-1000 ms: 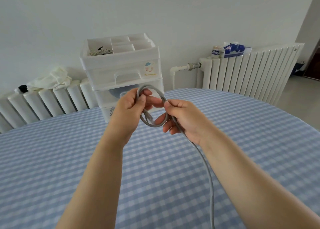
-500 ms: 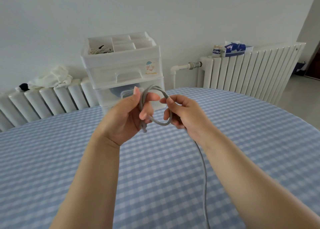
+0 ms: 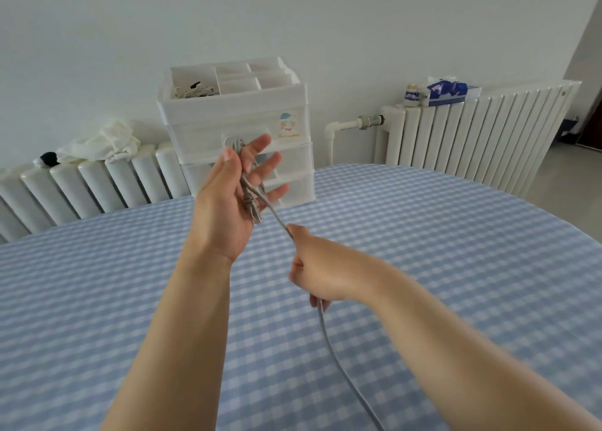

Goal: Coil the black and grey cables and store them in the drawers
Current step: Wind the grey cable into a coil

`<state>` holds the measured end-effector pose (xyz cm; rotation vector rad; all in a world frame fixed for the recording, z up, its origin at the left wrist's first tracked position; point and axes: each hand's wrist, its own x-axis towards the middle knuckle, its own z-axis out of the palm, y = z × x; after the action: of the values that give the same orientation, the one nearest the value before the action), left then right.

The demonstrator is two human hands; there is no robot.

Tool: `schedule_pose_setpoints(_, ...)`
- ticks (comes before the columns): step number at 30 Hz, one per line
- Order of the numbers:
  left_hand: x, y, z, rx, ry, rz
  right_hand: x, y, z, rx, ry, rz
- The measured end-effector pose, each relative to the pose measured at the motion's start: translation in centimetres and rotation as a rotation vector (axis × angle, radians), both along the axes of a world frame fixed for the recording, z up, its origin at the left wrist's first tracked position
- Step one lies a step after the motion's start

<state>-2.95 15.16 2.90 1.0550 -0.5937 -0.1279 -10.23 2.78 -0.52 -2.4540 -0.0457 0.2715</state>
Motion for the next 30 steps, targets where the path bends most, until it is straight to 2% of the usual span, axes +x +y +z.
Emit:
schedule_pose_setpoints(2, -0.1, -0.2, -0.4, 0.144, -0.087, 0.088, -0.7, 0.3, 0.8, -0.070, 0.020, 0.028)
schedule_pose_setpoints(5, -0.4, -0.9, -0.8, 0.408, -0.263, 0.190, -1.9, 0.3, 2.3, -0.159, -0.030, 0.020)
schedule_pose_setpoints(8, -1.0, -1.7, -0.9, 0.584, -0.415, 0.232, -2.5, -0.5, 3.6, -0.253, -0.108, -0.012)
schedule_pose_setpoints(11, -1.5, -2.0, -0.9, 0.766, -0.449, 0.293, -2.7, -1.5, 4.8, -0.353, -0.274, -0.027)
schedule_pose_setpoints(13, -1.6, -2.0, -1.0, 0.829, -0.411, 0.249, -2.9, -2.1, 5.3, -0.384, -0.392, -0.059)
schedule_pose_setpoints(17, -1.7, -1.8, -0.9, 0.835, -0.341, 0.051, -2.8, -3.3, 5.4, -0.310, -0.532, -0.164)
schedule_pose_setpoints(20, -1.8, -1.5, -0.7, 0.805, -0.186, -0.251, -2.2, -4.4, 4.8, -0.007, -0.469, -0.119)
schedule_pose_setpoints(22, -1.8, -1.3, -0.6, 0.844, -0.179, -0.404, -2.0, -5.1, 4.9, 0.215, -0.424, -0.015)
schedule_pose_setpoints(24, -1.7, -1.1, -0.7, 0.826, -0.179, -0.500, -2.1, -5.9, 5.3, 0.330, -0.398, 0.083)
schedule_pose_setpoints(27, -1.8, -0.8, -0.6, 0.700, -0.150, -0.656, -1.8, -6.7, 5.4, 0.441, -0.438, 0.110)
schedule_pose_setpoints(30, -1.4, -0.9, -0.6, 0.405, 0.043, -0.787, -0.9, -7.0, 4.5, 0.407, -0.556, -0.041)
